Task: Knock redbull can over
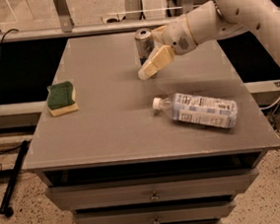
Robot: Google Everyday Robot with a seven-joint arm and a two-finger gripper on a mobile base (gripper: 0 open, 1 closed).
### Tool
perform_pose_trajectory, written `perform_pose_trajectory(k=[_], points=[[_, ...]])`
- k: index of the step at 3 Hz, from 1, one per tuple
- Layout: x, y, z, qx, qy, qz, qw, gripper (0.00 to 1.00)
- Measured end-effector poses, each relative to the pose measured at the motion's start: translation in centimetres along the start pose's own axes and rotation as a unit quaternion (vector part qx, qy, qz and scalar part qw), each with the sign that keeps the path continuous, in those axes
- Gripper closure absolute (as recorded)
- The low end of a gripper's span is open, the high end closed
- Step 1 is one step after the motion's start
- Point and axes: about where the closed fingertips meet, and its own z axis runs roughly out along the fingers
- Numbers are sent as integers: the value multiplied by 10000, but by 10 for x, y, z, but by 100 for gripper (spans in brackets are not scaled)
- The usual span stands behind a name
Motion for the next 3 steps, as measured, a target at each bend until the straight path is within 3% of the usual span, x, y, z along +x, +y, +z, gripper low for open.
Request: perform_pose_trajectory(k=[2,3], points=[[-34,60,11,-919,-251,-65,9954,0],[-38,69,7,-1035,-273,-108,9942,0]])
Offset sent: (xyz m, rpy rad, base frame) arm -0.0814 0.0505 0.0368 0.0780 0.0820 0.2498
